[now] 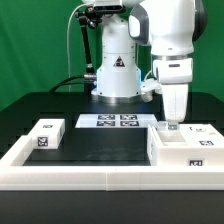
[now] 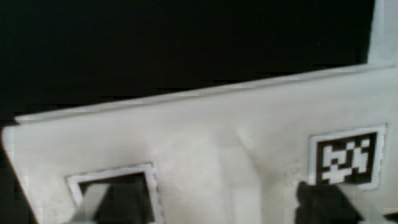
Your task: Assemble cabinet
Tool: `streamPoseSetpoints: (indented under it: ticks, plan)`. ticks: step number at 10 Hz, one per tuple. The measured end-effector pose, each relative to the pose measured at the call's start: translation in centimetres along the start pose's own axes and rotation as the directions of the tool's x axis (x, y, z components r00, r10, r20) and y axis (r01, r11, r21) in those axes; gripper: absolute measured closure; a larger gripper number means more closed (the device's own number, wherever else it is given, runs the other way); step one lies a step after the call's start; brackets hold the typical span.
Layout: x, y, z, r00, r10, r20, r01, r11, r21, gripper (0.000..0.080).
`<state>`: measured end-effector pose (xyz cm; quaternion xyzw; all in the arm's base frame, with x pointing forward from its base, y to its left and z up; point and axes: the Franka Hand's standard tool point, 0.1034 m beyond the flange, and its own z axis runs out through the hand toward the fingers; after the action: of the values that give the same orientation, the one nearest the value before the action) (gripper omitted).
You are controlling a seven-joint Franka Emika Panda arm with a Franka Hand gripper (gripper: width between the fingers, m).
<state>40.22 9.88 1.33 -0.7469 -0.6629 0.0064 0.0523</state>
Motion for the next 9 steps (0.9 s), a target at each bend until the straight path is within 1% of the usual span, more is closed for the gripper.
streamPoseSetpoints:
  ticks: [1,2,3,6,7,8,9]
  plan:
    - [0.0,-0.1,0.1,1.0,0.001,0.0,-0.001,1.0,0.002,0.0502]
    - [0.0,-0.1,0.1,1.0,0.001,0.0,-0.001,1.0,0.003,0.07]
    - [0.0,0.2,0.0,1.0,0.001,-0.004,-0.001,1.0,-0.008,0.0729]
    - [0.1,0.3,-0.2,1.0,0.001,-0.006,-0.001,1.0,-0.014,0.0729]
    - [0.1,0.3,-0.2,1.0,0.001,-0.004,-0.001,1.0,-0.013,0.0729]
    - [-0.1,0.3,-0.4,1.0,0.001,0.001,-0.001,1.0,-0.008,0.0729]
    - [-0.3,0.3,-1.0,1.0,0.003,0.013,-0.003,1.0,-0.001,0.0729]
